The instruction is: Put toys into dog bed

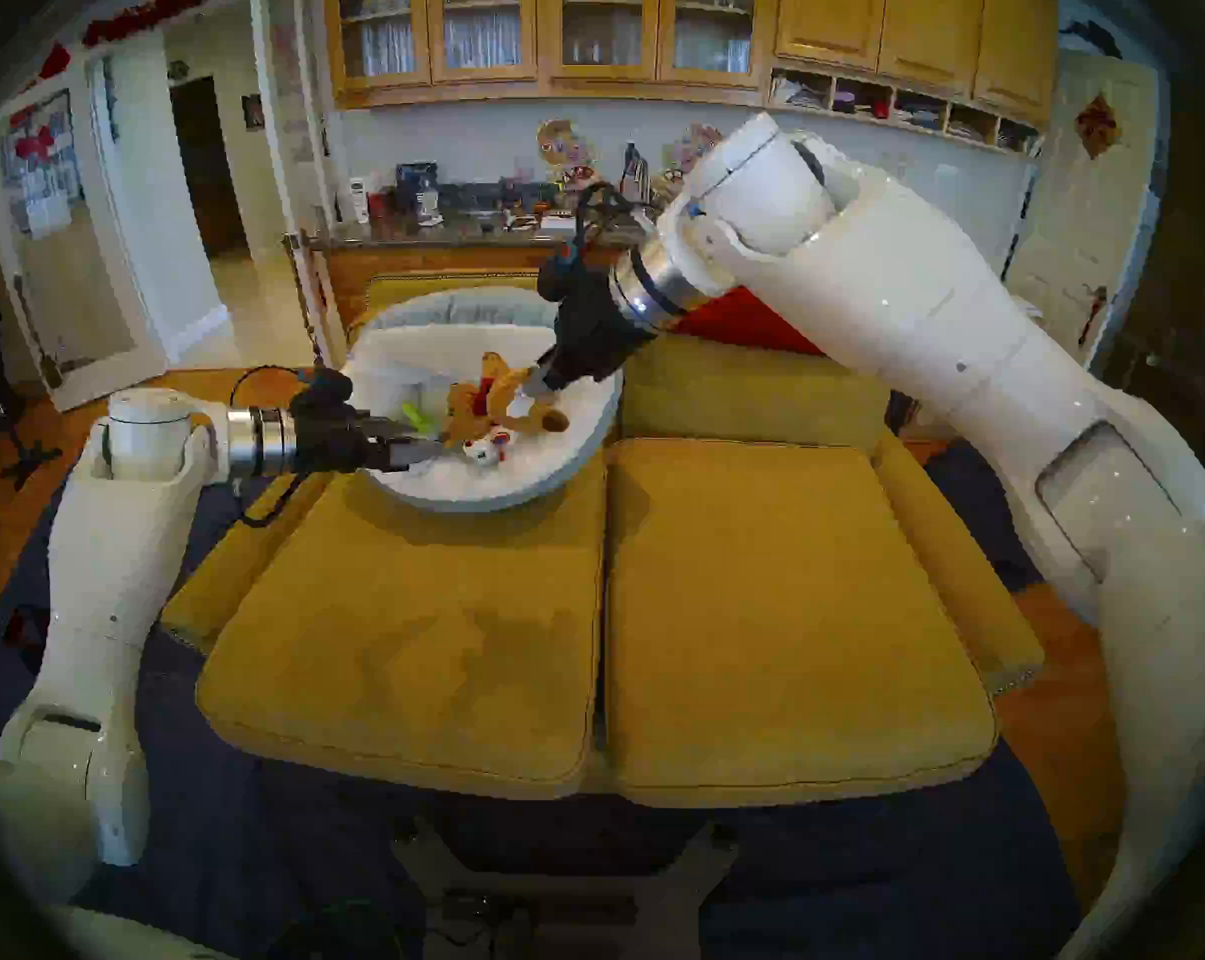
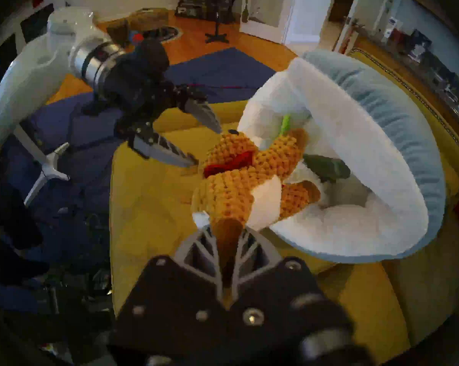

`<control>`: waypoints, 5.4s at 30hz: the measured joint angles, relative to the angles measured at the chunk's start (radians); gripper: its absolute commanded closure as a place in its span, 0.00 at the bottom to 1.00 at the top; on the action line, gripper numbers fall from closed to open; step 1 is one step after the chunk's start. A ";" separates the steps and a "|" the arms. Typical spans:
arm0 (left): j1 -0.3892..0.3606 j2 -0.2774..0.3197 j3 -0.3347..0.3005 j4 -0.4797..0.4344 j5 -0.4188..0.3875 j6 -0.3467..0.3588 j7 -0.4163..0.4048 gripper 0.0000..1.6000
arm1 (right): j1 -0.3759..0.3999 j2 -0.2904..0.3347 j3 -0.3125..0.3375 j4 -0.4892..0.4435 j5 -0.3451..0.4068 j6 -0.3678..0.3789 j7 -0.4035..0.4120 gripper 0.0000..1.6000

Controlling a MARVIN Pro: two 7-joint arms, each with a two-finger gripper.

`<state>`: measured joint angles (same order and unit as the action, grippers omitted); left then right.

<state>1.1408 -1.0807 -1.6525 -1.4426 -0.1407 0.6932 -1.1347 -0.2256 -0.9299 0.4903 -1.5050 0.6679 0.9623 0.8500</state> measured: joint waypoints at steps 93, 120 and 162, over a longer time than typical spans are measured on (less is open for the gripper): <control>-0.008 0.007 0.002 0.001 -0.013 0.000 0.001 0.00 | 0.015 -0.758 0.010 1.174 -0.002 -0.157 -0.396 1.00; -0.008 0.007 0.002 0.001 -0.014 0.000 0.001 0.00 | 0.015 -0.836 0.011 1.334 -0.030 -0.336 -0.483 1.00; -0.008 0.007 0.002 0.001 -0.014 0.000 0.001 0.00 | -0.037 -0.895 0.036 1.374 -0.032 -0.451 -0.622 0.00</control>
<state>1.1331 -1.0734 -1.6505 -1.4419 -0.1548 0.6930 -1.1336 -0.2625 -1.8250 0.5260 -0.1309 0.6355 0.5111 0.2277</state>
